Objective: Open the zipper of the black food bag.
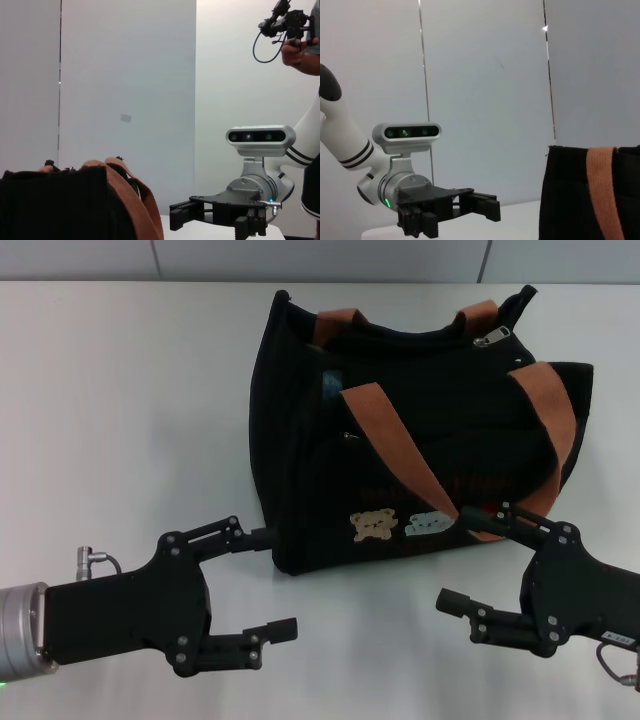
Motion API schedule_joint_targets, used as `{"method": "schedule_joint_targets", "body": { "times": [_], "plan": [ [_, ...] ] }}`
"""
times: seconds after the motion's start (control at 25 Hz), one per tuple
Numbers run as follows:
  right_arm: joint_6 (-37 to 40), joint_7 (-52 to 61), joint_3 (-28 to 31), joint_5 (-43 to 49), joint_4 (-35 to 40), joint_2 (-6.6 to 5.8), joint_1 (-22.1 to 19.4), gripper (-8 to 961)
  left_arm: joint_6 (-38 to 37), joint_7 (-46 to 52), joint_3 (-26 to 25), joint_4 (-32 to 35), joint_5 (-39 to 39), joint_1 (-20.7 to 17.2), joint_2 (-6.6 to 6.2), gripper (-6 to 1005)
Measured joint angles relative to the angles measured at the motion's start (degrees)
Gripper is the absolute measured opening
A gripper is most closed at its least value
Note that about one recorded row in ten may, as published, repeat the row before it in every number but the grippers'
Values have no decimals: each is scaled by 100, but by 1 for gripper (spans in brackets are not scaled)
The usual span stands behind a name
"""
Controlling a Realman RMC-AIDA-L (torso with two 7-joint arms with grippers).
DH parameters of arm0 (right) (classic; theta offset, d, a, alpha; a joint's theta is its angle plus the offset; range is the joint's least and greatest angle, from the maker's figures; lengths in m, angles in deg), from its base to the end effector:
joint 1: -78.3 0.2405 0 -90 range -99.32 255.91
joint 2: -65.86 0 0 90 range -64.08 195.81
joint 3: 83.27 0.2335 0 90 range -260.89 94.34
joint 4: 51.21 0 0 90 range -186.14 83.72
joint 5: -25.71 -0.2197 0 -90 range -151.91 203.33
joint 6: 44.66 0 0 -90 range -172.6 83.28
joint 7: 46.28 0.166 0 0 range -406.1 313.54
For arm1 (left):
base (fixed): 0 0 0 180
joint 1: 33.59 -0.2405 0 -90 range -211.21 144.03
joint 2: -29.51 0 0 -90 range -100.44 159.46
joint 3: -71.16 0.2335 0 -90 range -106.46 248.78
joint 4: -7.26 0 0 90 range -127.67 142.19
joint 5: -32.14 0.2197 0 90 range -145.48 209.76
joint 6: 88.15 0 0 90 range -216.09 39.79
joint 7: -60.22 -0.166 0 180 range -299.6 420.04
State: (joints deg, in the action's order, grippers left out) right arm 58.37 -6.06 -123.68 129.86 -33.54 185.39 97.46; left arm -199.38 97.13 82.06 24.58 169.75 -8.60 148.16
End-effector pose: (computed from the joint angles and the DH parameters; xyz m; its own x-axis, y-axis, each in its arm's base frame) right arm 0.2605 0.2290 -0.0429 0.6860 -0.0363 -0.7267 -0.2582 -0.9459 -0.1965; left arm -0.2608 0.2217 -0.0312 0.7080 0.0160 0.7060 0.1522 -0.9797 -0.1304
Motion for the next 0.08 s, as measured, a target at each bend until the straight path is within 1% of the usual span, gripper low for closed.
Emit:
{"method": "schedule_joint_targets", "body": {
  "times": [0.08],
  "plan": [
    [17,-13,-1,0,0,0,0,838,-2,0,0,0,-22,-14,0,824]
  ]
}}
